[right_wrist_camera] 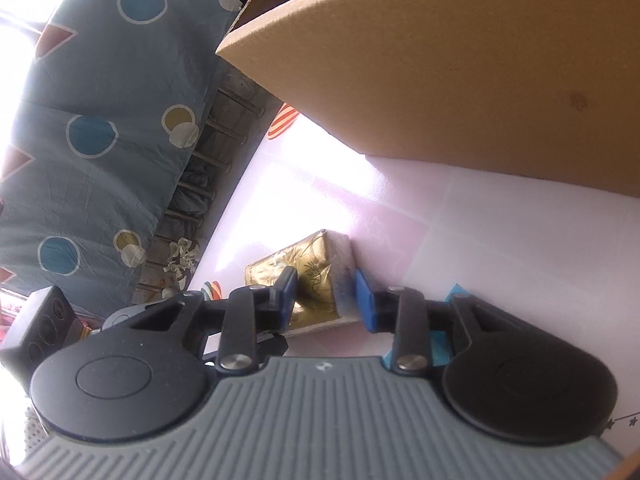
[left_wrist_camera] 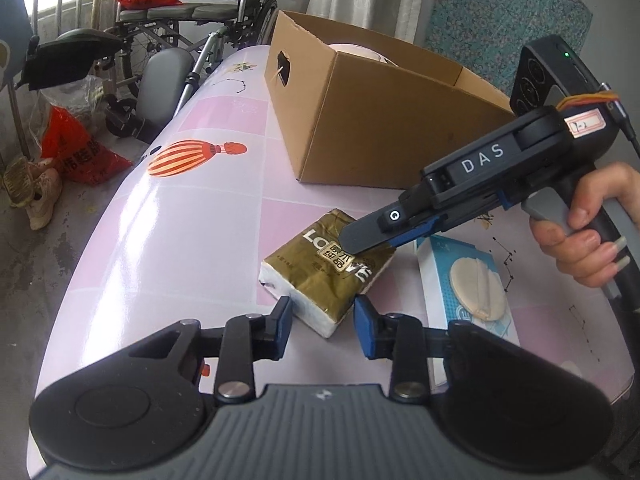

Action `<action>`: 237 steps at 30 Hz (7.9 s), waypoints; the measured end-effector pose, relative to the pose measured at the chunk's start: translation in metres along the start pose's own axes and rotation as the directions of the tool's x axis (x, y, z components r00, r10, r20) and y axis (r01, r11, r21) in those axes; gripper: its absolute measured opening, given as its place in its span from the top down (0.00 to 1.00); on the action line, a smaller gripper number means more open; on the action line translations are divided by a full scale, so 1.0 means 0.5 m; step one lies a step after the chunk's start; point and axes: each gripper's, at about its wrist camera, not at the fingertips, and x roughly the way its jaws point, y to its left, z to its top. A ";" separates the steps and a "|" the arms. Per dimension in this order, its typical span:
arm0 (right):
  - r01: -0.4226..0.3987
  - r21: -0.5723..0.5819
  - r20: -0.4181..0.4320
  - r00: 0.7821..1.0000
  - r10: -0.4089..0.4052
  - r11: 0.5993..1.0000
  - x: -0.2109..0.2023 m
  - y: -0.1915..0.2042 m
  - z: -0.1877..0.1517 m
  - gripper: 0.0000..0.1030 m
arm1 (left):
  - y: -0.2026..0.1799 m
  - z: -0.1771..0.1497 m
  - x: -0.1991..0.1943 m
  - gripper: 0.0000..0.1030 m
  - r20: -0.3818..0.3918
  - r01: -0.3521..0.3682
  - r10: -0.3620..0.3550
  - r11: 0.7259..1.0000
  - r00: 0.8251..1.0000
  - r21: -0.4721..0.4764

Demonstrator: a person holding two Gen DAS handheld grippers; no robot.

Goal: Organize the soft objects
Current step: 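Lift the gold tissue pack and lower it into the box, then open both grippers and withdraw from the box, then move both grippers to the blue bandage box with the white puff, then pick the white cosmetic puff off the bandage box with the left gripper, then grasp the blue bandage box with the right gripper, then carry the bandage box into the cardboard box and lower it onto the towel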

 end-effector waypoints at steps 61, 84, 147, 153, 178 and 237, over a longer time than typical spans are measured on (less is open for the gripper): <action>0.222 0.206 0.431 0.854 -0.291 0.953 -0.403 -0.314 0.344 0.67 | -0.329 0.616 0.204 0.43 -0.061 -0.084 0.152 0.789 0.986 0.609; 0.010 0.154 0.301 0.952 -0.056 0.988 -0.293 -0.142 -0.238 0.66 | -0.230 0.058 0.018 0.32 -0.100 0.027 0.001 0.960 0.995 0.280; 0.189 0.008 0.300 0.936 -0.183 0.982 -0.200 -0.097 -0.133 0.61 | -0.147 0.060 0.005 0.33 -0.077 -0.049 0.066 0.978 0.995 0.202; 0.247 0.034 0.247 0.937 -0.248 0.968 -0.174 -0.117 -0.127 0.62 | -0.234 0.032 0.020 0.19 -0.108 0.043 -0.017 0.969 0.994 0.243; 0.091 0.153 0.254 0.959 -0.128 0.984 -0.263 -0.157 -0.167 0.57 | -0.261 0.066 0.041 0.27 -0.075 0.058 -0.033 0.934 0.997 0.352; 0.430 0.085 0.204 0.876 -0.438 0.899 -0.282 -0.427 0.376 0.61 | -0.301 0.545 0.384 0.61 -0.159 0.091 -0.075 0.992 0.984 0.092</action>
